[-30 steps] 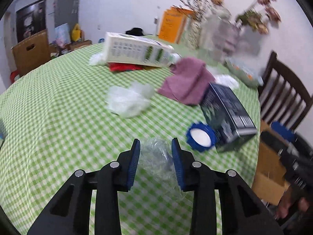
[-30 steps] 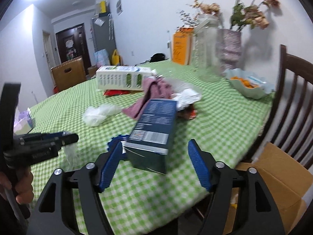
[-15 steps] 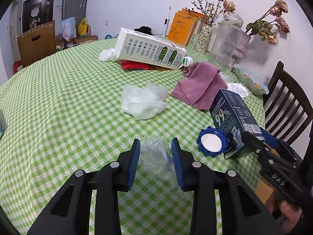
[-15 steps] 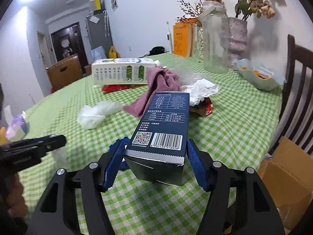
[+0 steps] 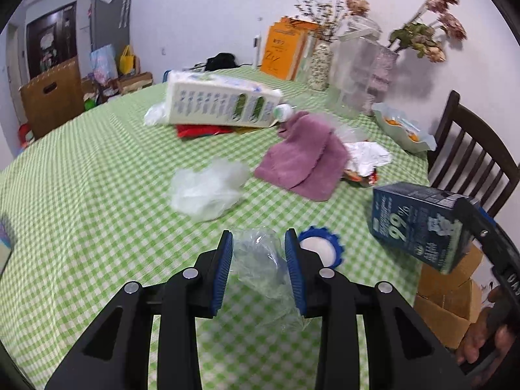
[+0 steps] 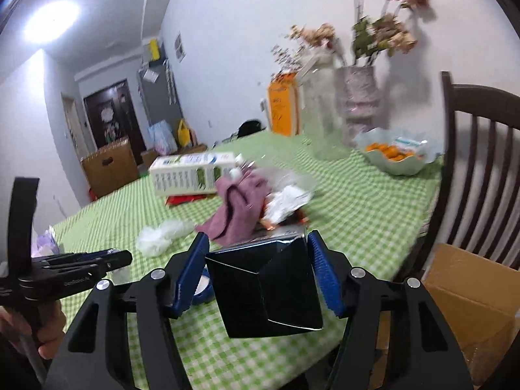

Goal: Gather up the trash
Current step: 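Carry both items over the cardboard box and open both tools to drop them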

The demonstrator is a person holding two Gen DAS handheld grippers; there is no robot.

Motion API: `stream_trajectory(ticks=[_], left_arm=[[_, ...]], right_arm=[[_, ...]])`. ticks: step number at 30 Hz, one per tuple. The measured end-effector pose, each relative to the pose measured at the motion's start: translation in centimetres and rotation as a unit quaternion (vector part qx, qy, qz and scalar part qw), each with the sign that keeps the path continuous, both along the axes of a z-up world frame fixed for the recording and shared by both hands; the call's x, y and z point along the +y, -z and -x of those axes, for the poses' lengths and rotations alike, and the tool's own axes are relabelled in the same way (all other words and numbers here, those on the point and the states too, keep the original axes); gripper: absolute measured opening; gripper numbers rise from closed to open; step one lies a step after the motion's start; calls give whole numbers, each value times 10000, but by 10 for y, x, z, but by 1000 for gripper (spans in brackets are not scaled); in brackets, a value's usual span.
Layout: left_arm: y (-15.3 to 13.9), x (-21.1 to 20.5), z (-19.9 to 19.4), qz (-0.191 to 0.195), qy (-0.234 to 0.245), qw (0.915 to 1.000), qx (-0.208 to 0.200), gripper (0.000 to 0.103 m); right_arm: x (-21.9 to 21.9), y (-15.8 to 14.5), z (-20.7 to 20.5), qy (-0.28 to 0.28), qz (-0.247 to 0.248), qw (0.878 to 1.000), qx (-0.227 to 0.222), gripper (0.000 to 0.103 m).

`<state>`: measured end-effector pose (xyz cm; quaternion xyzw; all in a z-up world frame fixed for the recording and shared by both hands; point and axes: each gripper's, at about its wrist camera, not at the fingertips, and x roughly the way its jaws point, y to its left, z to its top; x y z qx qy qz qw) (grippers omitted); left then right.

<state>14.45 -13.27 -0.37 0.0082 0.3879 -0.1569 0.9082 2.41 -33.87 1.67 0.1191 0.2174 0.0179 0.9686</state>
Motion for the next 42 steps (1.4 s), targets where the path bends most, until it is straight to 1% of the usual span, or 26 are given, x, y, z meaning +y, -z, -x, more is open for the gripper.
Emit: stream_trajectory(ticks=[3,7,10,12,15,18,21,28,33,34,37,39,42], left_arm=[[-7,-23,2,-82,194,9997,-90,31],[-18,-59,3,-164,500,9983,-245,31],[-20,-85,7,-199,721,9968,-282,31],[-20,-99,10,-234,850,9957,-280,31],[-17,-123,15,-283,1074,9935,-240,31],[-13,-146,19,-341,1273,9911,-183,31],[-7,-167,23,-409,1467,9883,-121,31],[11,-218,35,-577,1970,9787,42,31],[26,-256,43,-682,2330,9700,151,31],[29,-265,45,-701,2405,9679,188,31],[40,-289,51,-773,2639,9610,280,31],[48,-305,54,-824,2794,9560,357,31],[59,-328,59,-887,2998,9486,488,31]], right_arm=[[-25,-7,18,277,-58,9995,-170,61],[-63,-10,41,697,-155,9971,-255,61],[-96,-9,59,1104,-142,9935,-253,61],[-116,-3,68,1319,-156,9910,-167,61],[-155,16,80,1675,-408,9850,111,61],[-184,38,87,1877,-698,9789,413,61],[-201,63,86,2004,-808,9737,715,61],[-223,105,84,2141,-1095,9636,1169,61],[-250,132,91,2232,-1300,9523,1625,61],[-257,142,95,2289,-1367,9475,1764,61],[-270,158,105,2413,-1510,9376,1997,61],[-278,164,111,2494,-1522,9325,2121,61],[-283,173,109,2408,-1389,9273,2507,61]])
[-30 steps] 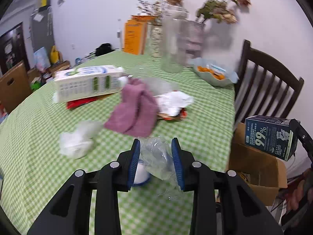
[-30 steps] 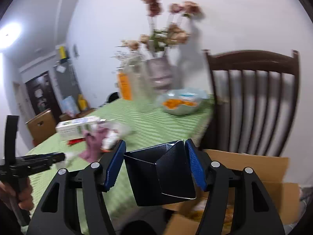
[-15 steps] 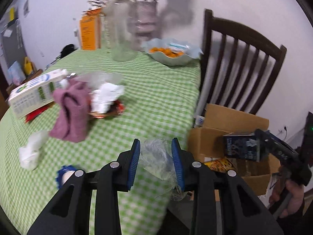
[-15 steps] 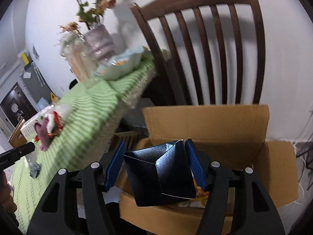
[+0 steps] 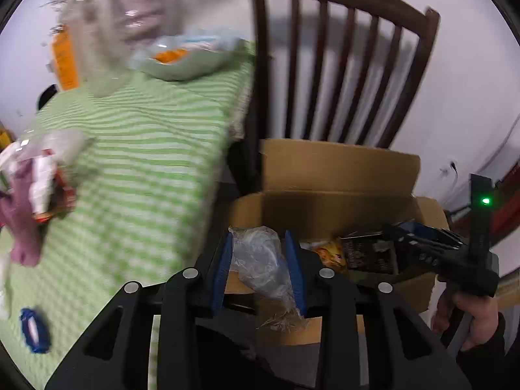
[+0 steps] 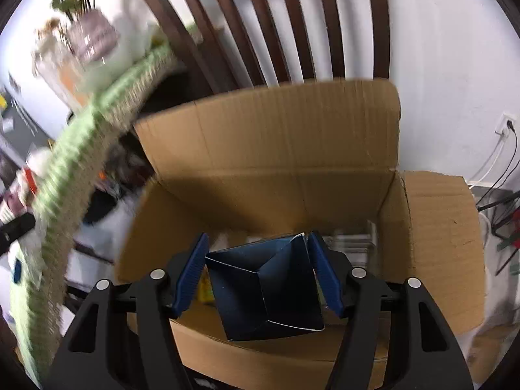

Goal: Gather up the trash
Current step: 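Carry both items over the cardboard box and open both tools to drop them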

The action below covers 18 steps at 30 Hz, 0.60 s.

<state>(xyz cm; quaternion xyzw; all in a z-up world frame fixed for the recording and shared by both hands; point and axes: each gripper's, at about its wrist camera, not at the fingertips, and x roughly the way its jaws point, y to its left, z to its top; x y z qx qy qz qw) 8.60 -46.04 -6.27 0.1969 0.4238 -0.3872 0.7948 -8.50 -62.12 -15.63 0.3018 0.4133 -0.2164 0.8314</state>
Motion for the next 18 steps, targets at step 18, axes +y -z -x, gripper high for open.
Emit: stream_trajectory(ticks=[18], left_arm=[[98,-86,-2,-682,458,9931,831,33]], right_arm=[[-6,16,-1,-38,-7,9993,372,71]])
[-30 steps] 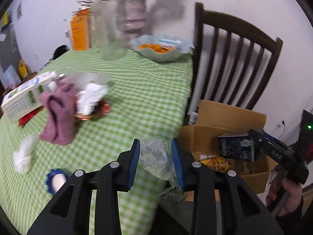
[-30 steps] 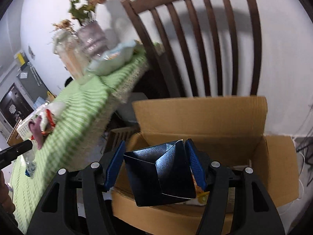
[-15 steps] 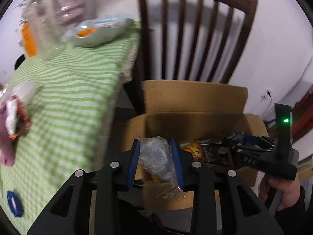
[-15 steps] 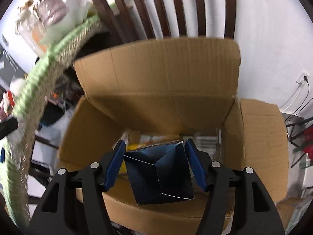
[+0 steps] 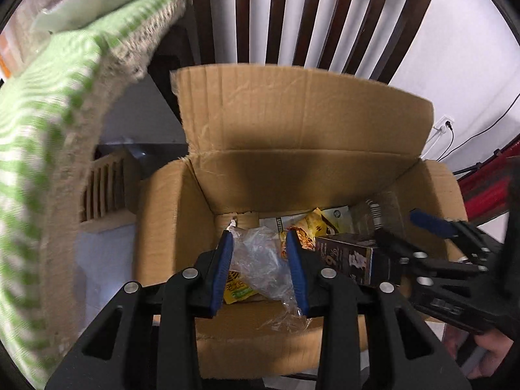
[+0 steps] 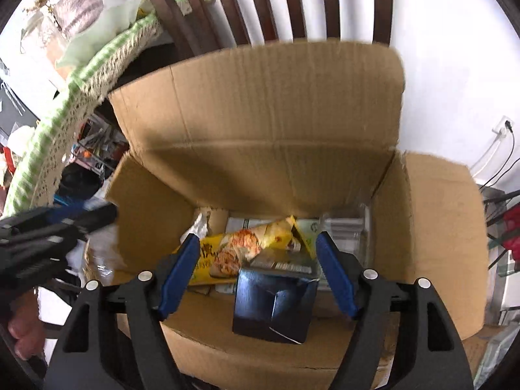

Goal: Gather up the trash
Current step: 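Carry both items over the cardboard box and open both tools to drop them, then move both tools back over the table toward the glove and blue lid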

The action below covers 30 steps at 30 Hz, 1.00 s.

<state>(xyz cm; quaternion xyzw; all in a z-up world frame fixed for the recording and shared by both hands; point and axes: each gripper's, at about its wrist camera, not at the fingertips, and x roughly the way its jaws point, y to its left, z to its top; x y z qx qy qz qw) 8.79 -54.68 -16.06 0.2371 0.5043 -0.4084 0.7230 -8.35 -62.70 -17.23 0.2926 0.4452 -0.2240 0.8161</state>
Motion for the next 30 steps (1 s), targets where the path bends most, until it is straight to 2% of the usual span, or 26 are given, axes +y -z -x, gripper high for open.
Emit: stream_trajectory(ticks=[4,6,12,18,23,30], left_arm=[[12,-8,-7,-40,-104,9999,97,39],[14,-9,-9,-111,-63,9999,113,53],[-1,3,-21,195,-335,9992,56,71],[-20,17,-15,413,-284,9987,-95,74],[-49,34,-3,735,-199,9968,-229,77],[-102,70,17,1239,3,9884,-883,86]], right_arm=[[-6,-15,7,144,69,9996,-251,71],[-7,-18,8,184,93,9993,-300,71],[-4,-24,6,204,149,9988,-426,71],[7,-33,0,120,264,9982,-520,71],[17,-46,-1,84,428,9970,-635,71],[30,-69,-2,94,719,9941,-804,71]])
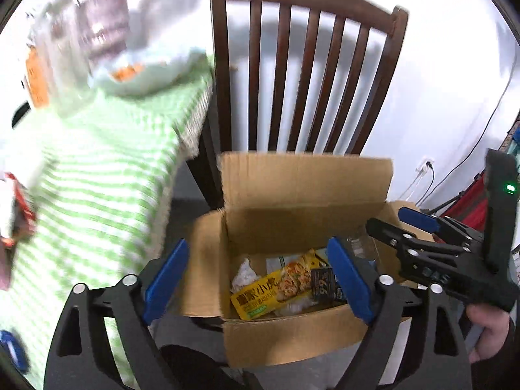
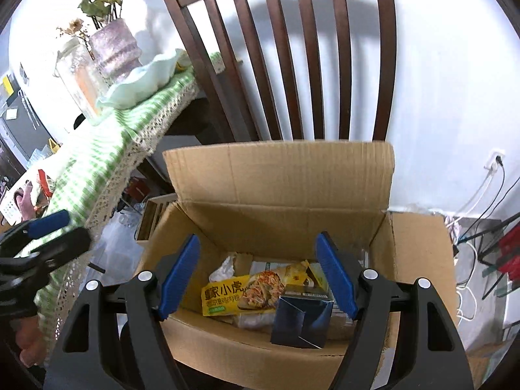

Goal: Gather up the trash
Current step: 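Move both tools back over the table toward the glove and blue lid, then grasp the white plastic glove with the left tool while the right tool grasps the blue lid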

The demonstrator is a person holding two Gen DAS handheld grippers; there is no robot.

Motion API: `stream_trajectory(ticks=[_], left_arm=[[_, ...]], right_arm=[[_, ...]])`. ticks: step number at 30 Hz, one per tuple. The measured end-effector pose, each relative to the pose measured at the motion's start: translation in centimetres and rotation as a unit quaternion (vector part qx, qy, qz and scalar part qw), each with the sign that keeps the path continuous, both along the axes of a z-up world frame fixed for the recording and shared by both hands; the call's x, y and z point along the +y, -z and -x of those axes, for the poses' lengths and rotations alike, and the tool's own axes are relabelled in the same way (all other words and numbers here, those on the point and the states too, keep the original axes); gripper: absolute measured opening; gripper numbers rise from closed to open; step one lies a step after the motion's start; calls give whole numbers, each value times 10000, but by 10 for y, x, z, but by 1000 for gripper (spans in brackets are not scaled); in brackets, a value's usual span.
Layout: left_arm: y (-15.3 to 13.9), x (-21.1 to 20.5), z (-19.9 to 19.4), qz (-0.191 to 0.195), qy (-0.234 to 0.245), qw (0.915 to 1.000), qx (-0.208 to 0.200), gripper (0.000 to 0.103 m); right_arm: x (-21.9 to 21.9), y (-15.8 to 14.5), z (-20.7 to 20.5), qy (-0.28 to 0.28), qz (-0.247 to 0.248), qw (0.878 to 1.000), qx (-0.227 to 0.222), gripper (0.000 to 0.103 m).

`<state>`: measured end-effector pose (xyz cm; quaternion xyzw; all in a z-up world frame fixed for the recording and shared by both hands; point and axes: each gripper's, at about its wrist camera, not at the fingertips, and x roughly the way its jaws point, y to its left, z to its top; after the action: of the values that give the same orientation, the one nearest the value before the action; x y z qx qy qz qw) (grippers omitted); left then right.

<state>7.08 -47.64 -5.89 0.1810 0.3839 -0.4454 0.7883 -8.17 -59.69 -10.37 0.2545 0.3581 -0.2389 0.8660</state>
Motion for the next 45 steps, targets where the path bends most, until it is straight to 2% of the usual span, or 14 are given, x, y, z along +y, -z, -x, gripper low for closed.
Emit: stream_trajectory(ticks=[4,13,16,20,29,32,35,37,39,40,43,45], left_arm=[[-24,30,1,280,-132,9992,-258,86],[-54,97,-13,646,-633,9945,-520,86],[-58,121,-25,714,-900,9916,-596,86],[-61,157,-42,756,-1257,9874,-600,86],[-62,230,-79,758,-2057,9740,-564,86],[-61,254,-94,688,-2404,9667,-543,86],[-56,280,-116,542,-2998,9514,-457,86],[-49,298,-133,422,-3441,9367,-479,86],[-40,311,-148,248,-3762,9245,-566,86],[-31,318,-159,30,-3927,9176,-615,86],[-14,338,-180,-389,-4235,9030,-614,86],[-5,350,-189,-331,-4329,8999,-417,86]], right_arm=[[11,-16,-2,-6,223,9997,-101,71],[48,-46,-18,-190,551,9974,-423,71],[65,-59,-27,-325,698,9949,-656,71],[89,-72,-38,-503,883,9910,-870,76],[146,-85,-72,-1095,1009,9838,-998,76],[162,-86,-81,-1258,1046,9817,-974,76],[178,-87,-90,-1422,1074,9796,-924,76],[186,-87,-95,-1510,1108,9783,-887,76],[193,-88,-99,-1603,1149,9767,-848,76],[199,-88,-101,-1656,1182,9756,-826,76],[213,-89,-110,-1795,1209,9731,-788,76],[227,-89,-119,-1945,1189,9707,-759,76]])
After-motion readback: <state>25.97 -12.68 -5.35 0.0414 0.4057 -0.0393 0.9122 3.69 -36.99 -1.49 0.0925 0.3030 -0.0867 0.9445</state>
